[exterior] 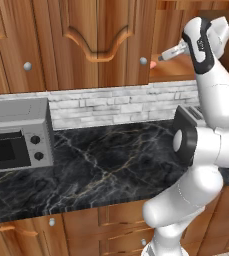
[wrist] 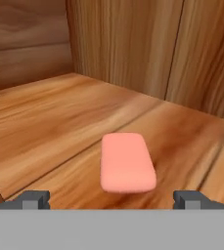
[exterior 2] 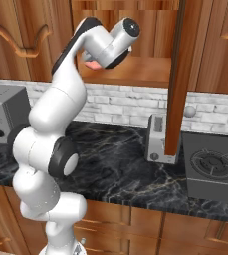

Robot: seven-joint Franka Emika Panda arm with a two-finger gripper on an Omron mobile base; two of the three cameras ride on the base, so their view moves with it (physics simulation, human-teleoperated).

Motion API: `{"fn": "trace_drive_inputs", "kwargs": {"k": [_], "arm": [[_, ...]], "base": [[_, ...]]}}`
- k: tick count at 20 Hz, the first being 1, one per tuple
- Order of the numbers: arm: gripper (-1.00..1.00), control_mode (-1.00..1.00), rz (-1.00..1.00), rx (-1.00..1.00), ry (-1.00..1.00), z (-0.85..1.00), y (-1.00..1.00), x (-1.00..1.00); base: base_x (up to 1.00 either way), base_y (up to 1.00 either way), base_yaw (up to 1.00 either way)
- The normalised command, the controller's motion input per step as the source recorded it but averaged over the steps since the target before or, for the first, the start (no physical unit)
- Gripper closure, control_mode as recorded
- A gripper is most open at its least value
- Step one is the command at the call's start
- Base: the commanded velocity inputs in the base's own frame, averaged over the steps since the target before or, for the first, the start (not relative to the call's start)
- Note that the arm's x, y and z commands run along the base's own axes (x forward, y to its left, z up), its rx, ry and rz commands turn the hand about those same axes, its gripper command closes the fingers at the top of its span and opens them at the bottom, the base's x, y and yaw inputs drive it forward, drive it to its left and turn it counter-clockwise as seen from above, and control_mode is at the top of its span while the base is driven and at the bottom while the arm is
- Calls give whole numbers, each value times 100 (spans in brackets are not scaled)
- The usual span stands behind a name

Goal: Open the cabinet. Pick the bar soap and place it next to the sink. Then close the cabinet.

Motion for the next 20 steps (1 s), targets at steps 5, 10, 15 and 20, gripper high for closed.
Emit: {"fn": "trace_drive_inputs", "kwargs": {"k": [5, 10, 15, 20], "arm": [[-100, -100, 18, 1, 0, 0, 0, 4], [-100, -100, 11, 0, 1, -2, 6, 3], [-100, -100, 1, 0, 4, -19, 15, 18], [-100, -100, 0, 0, 0, -3, 19, 41]], "base": [[0, 0, 0], [0, 0, 0], [0, 0, 0], [0, 0, 0]]}}
